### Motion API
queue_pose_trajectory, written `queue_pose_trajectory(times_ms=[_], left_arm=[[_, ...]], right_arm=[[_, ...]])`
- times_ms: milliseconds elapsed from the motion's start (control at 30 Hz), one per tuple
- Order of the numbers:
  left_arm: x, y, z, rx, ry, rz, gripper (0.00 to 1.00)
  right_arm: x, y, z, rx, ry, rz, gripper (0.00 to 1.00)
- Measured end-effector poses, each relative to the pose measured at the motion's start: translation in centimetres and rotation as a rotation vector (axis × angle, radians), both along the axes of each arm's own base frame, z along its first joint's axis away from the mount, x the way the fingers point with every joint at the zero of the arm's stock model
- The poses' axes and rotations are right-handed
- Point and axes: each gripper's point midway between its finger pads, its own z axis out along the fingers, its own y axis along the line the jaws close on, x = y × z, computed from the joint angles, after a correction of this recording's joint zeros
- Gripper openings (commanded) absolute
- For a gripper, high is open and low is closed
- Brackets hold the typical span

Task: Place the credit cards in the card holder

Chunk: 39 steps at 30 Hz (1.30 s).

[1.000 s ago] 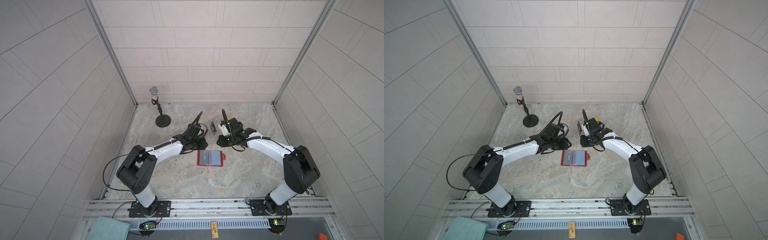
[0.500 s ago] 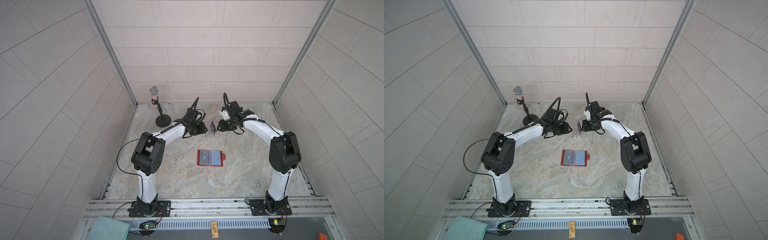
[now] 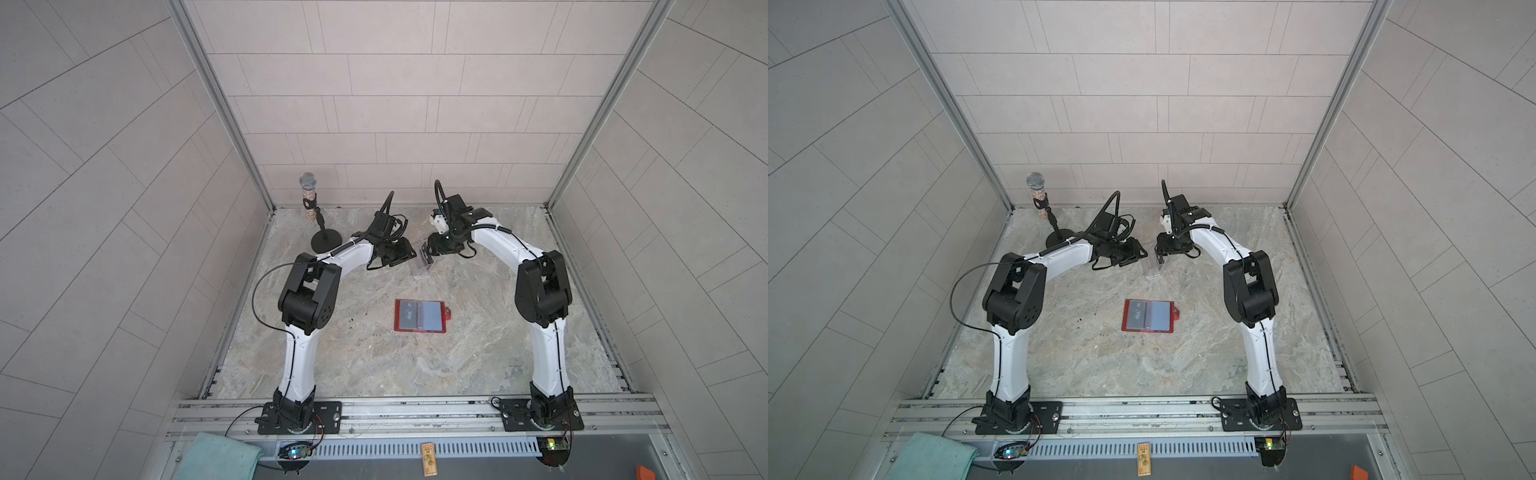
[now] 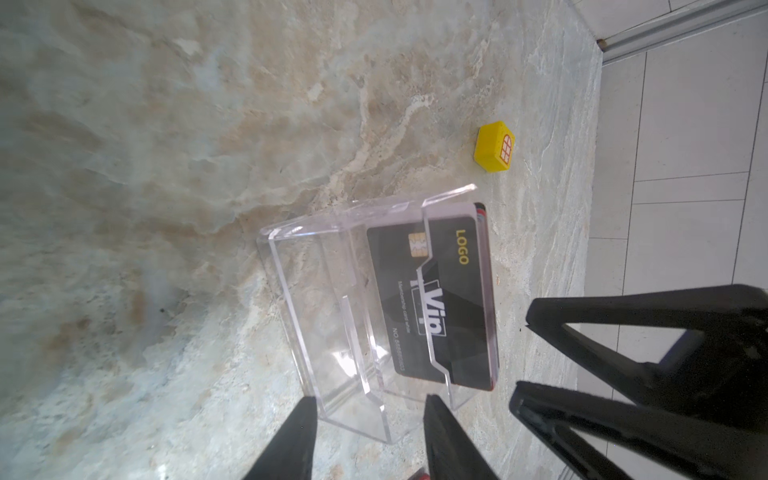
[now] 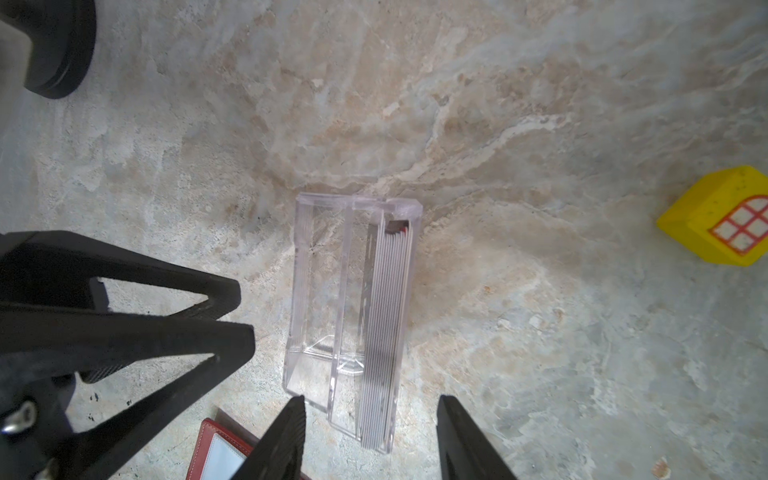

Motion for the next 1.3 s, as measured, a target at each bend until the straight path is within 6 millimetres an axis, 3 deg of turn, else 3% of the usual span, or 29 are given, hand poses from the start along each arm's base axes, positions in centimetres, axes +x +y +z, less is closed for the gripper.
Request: queue_pose_trajectory(times_ms=[367, 567, 933, 1300], left_arm=[[2.0, -0.7, -1.1, -0.065, 0.04, 0.024, 0.47], [2.1, -0.7, -2.4, -0.076, 0.085, 0.039, 0.45], [1.7, -0.4, -4.0, -0.056, 0.127, 0.052, 0.4], [1.7, -0.1, -4.1, -0.033, 0.125, 0.053, 0.39]], right_arm=[[1.8, 0.0, -0.9, -0.042, 0.011, -0.012, 0.5], [2.7, -0.2, -1.3, -0.084, 0.011, -0.019, 0.49], [2.5, 0.1, -2.5, -0.158, 0.028, 0.003, 0.49], [2.4, -0.1, -3.6, -0.199, 0.038, -0.001, 0.48]])
